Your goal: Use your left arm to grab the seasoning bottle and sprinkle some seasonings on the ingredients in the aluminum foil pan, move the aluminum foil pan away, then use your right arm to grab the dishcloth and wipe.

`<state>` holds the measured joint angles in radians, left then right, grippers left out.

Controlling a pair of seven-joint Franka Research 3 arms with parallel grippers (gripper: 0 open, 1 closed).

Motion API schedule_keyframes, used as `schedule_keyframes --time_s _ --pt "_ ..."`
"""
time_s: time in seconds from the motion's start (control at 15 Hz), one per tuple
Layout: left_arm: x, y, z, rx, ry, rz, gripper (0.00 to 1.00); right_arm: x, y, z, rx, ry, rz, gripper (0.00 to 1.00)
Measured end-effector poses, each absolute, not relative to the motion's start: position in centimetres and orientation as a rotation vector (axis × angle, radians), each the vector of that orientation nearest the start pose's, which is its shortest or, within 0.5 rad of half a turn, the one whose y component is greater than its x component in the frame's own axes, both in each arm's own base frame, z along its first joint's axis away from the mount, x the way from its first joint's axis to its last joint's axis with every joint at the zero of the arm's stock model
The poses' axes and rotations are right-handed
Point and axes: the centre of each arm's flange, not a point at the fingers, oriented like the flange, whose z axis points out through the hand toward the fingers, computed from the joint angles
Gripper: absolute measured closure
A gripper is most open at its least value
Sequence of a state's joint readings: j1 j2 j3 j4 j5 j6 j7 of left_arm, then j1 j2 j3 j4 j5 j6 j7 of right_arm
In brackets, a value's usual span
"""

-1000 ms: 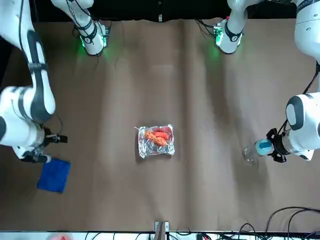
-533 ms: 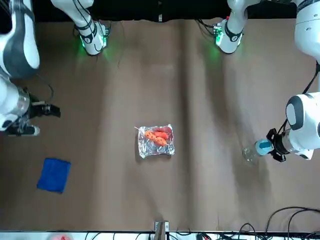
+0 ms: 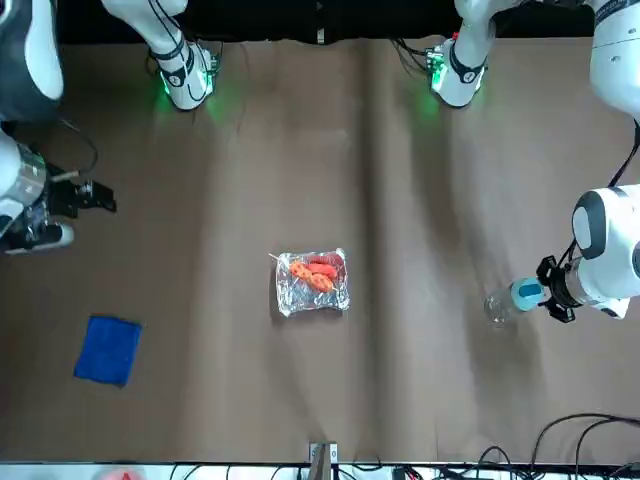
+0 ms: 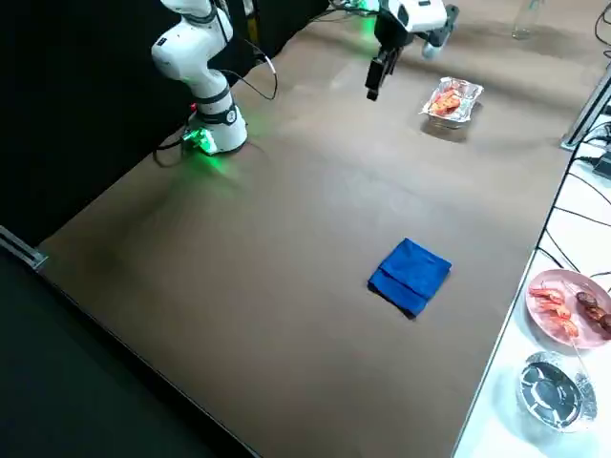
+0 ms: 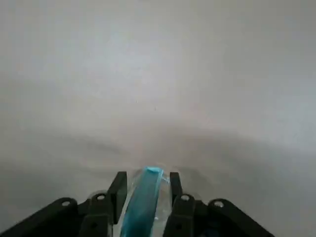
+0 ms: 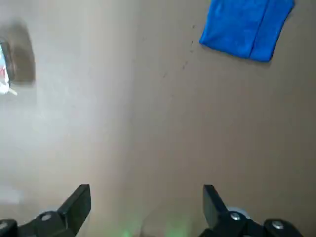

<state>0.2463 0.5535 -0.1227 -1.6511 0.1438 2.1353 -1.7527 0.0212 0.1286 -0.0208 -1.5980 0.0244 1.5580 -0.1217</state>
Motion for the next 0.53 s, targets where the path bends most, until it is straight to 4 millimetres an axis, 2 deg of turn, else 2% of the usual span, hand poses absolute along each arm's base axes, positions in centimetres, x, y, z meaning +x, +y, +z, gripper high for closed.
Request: schedule_keyframes --time_s 0.13,0.53 --pt "66.8 9.8 28.7 1.984 2.564 0.024 0.57 57.1 0.3 55.4 -3.086 -0.224 0.276 0.00" --pt "66.9 8.8 28.7 1.955 2.587 0.027 0.57 57.0 0.3 55.4 -3.084 -0.225 0.285 0.00"
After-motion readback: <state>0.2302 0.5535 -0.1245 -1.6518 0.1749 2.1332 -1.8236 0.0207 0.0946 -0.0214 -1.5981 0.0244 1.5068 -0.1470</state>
